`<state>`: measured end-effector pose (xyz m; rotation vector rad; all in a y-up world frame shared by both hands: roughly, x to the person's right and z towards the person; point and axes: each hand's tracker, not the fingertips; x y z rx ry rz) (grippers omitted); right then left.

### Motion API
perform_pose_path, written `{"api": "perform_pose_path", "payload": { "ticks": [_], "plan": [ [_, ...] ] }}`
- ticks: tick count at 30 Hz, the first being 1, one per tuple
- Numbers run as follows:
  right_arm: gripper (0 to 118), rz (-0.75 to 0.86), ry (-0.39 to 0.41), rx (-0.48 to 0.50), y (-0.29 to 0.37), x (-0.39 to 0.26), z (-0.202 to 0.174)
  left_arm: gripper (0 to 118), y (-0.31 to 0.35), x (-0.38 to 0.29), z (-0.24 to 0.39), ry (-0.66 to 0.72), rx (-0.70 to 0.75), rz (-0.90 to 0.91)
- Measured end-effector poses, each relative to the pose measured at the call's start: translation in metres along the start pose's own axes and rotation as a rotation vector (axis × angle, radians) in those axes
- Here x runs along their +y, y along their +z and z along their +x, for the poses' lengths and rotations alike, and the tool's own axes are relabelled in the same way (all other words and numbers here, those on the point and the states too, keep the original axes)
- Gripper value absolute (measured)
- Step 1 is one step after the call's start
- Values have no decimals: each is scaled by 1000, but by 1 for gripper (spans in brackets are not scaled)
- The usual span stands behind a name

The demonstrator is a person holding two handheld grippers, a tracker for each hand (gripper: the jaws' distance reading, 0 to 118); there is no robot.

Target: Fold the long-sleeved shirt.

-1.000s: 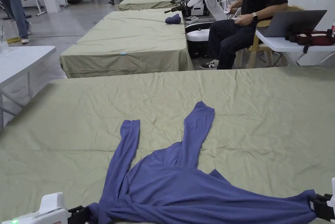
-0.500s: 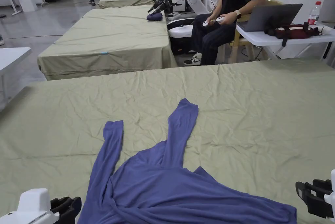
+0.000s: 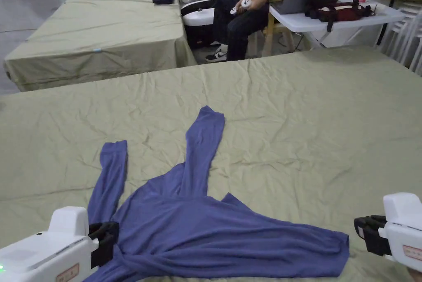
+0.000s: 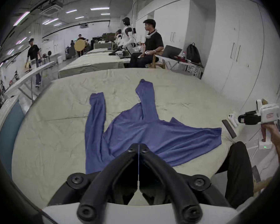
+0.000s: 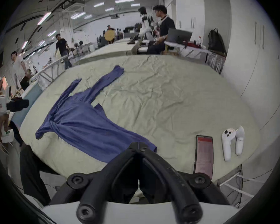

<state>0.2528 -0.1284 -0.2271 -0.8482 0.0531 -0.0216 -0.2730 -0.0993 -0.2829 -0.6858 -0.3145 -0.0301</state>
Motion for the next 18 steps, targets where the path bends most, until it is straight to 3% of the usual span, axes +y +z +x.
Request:
{"api": "perform_pose_path", "payload": {
  "ticks": [1, 2, 3, 4, 8, 13, 14, 16, 17, 18],
  "plan": [
    [8, -40, -8, 11, -7, 3, 2, 0, -4, 1, 3, 1, -2, 2],
    [22, -91, -21, 16, -17, 7, 6, 0, -9, 2, 6, 2, -15, -10],
    [47, -124, -36, 16, -26, 9, 10, 0, -6, -1, 5, 1, -20, -17],
    [59, -142, -37, 13, -34, 11, 12, 0, -8, -1, 6, -1, -21, -22],
    [58, -208, 38, 20, -72, 15, 18, 0, -34, 8, -5, -6, -42, -53],
    [57, -291, 75, 16, -127, 10, 21, 0, -45, 10, 4, -5, -48, -87],
    [53, -316, 71, 1, -140, 7, 23, 0, -47, 8, 4, 0, -50, -94],
    [21, -362, 62, -9, -164, -2, 25, 0, -60, 10, 1, 7, -51, -107],
    [18, -448, 47, -30, -174, -3, 25, 0, -62, 9, 1, 7, -46, -116],
    [5, -426, 102, -34, -170, 2, 20, 0, -64, 8, 1, 7, -42, -119]
  ]
}}
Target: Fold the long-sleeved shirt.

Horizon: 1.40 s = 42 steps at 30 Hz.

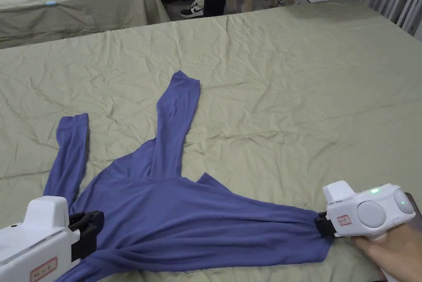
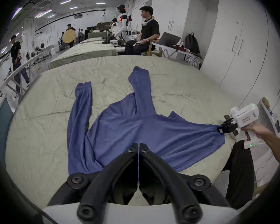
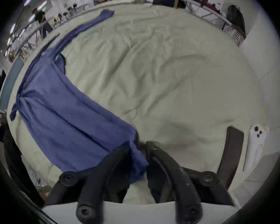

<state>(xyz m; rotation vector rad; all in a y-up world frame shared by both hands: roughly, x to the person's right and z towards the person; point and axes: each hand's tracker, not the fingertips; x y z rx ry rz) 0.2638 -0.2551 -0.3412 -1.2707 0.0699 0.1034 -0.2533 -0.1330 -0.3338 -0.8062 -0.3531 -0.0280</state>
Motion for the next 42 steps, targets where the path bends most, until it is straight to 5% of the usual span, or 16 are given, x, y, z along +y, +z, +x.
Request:
{"api": "perform_pose_path", "payload": {
  "ticks": [14, 17, 18, 23, 32, 39, 42],
  "plan": [
    [4, 53, -95, 65, -2, -4, 8, 3, -68, 68, -45, -73, 15, -74],
    [4, 50, -92, 66, 2, -3, 1, 60, -100, 99, -61, -126, 30, -103],
    [5, 48, -90, 66, 3, -3, -1, 63, -112, 109, -64, -150, 34, -136],
    [5, 40, -90, 75, 5, -1, -4, 60, -168, 137, -62, -276, -26, -176],
    [5, 29, -85, 75, 2, 2, -7, 53, -271, 121, -66, -295, -96, -398],
    [5, 28, -69, 61, -1, 3, -9, 41, -261, 107, -69, -283, -92, -341],
    [5, 36, -59, 44, 1, 2, -13, 3, -253, 102, -64, -251, -85, -324]
  ]
}}
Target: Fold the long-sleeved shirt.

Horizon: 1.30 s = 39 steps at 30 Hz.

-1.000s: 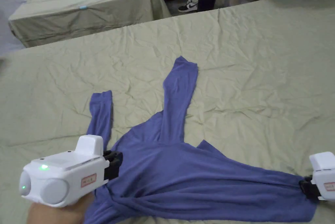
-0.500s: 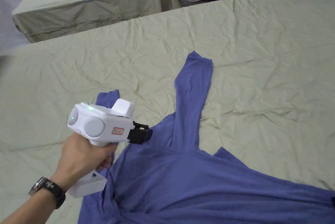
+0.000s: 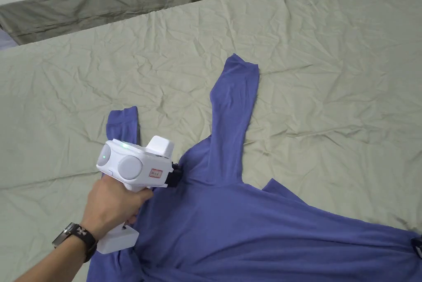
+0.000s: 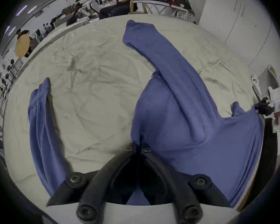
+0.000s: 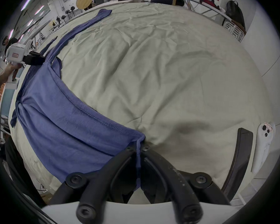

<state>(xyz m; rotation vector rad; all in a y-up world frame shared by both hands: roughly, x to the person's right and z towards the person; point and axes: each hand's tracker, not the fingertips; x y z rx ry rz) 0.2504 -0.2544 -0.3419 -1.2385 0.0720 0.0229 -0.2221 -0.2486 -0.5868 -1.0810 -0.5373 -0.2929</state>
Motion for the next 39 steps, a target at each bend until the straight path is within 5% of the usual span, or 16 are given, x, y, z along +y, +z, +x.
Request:
{"api": "perform_pose_path", "payload": {
  "ticks": [4, 10, 26, 39],
  "plan": [
    [5, 54, 46, -52, 4, -3, -8, 3, 3, -8, -6, 42, 32, 43],
    [5, 223, -2, -49, 45, -6, -9, 2, 62, -20, -7, 112, 20, 161],
    [5, 762, 161, -113, 280, 83, -42, 2, 357, -16, 8, 183, 161, 666],
    [5, 1066, 181, -200, 474, 176, -45, 2, 556, 57, 4, 160, 285, 966]
  ]
}}
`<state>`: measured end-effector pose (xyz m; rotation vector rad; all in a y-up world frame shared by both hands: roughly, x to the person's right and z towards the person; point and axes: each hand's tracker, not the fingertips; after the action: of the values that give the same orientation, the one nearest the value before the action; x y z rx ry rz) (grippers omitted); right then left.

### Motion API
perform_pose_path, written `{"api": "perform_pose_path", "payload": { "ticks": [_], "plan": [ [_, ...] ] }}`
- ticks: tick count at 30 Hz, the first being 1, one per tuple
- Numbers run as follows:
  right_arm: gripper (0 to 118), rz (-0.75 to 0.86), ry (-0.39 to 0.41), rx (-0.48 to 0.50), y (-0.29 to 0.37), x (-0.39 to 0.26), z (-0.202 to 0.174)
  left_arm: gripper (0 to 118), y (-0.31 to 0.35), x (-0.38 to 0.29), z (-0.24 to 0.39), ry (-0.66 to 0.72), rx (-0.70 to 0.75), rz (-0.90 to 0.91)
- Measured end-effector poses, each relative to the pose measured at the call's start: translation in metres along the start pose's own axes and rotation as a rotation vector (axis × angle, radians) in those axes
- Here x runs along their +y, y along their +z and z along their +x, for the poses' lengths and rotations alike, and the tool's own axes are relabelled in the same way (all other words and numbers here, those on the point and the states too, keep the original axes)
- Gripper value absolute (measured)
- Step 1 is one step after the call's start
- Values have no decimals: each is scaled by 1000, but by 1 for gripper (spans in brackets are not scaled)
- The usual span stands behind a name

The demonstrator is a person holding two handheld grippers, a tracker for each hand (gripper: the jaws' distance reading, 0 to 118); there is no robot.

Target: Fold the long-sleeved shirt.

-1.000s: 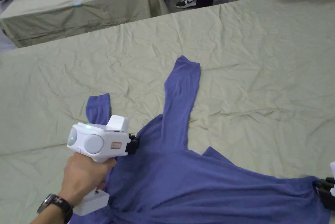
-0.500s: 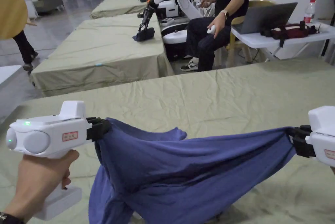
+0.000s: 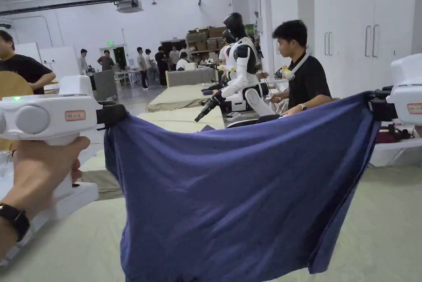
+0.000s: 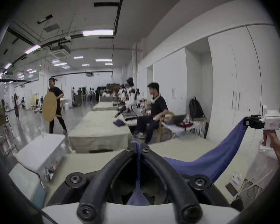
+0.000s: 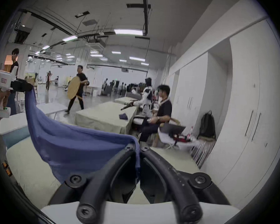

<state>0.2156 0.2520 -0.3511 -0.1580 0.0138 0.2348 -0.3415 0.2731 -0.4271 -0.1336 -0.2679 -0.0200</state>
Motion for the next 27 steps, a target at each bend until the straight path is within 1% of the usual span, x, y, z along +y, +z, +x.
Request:
{"api": "perform_pose_path", "payload": {
  "ticks": [5, 8, 10, 12, 14, 15, 17, 22, 24, 27],
  "plan": [
    [5, 83, 6, -31, 0, 71, 21, 2, 17, 73, 3, -58, 42, 97],
    [5, 129, -2, -52, 7, 114, 29, 2, 26, 118, 0, -51, 61, 152],
    [5, 173, -38, -62, 14, 140, 36, 2, 32, 143, -3, -31, 59, 182],
    [5, 201, -53, -67, 18, 165, 43, 2, 43, 169, 2, -57, 94, 224],
    [5, 230, -66, -91, 25, 189, 48, 2, 50, 191, 3, -77, 98, 242],
    [5, 238, -85, -88, 27, 200, 53, 2, 54, 202, 3, -69, 104, 249],
    [5, 268, -139, -80, 33, 220, 61, 2, 64, 218, 5, -59, 100, 286],
    [5, 316, -201, -79, 50, 259, 75, 2, 79, 254, 3, 2, 80, 338],
    [5, 333, -209, -78, 55, 267, 77, 2, 84, 261, 6, -3, 86, 348],
    [5, 342, -193, -95, 62, 276, 78, 2, 86, 265, 8, -18, 84, 344]
  ]
}}
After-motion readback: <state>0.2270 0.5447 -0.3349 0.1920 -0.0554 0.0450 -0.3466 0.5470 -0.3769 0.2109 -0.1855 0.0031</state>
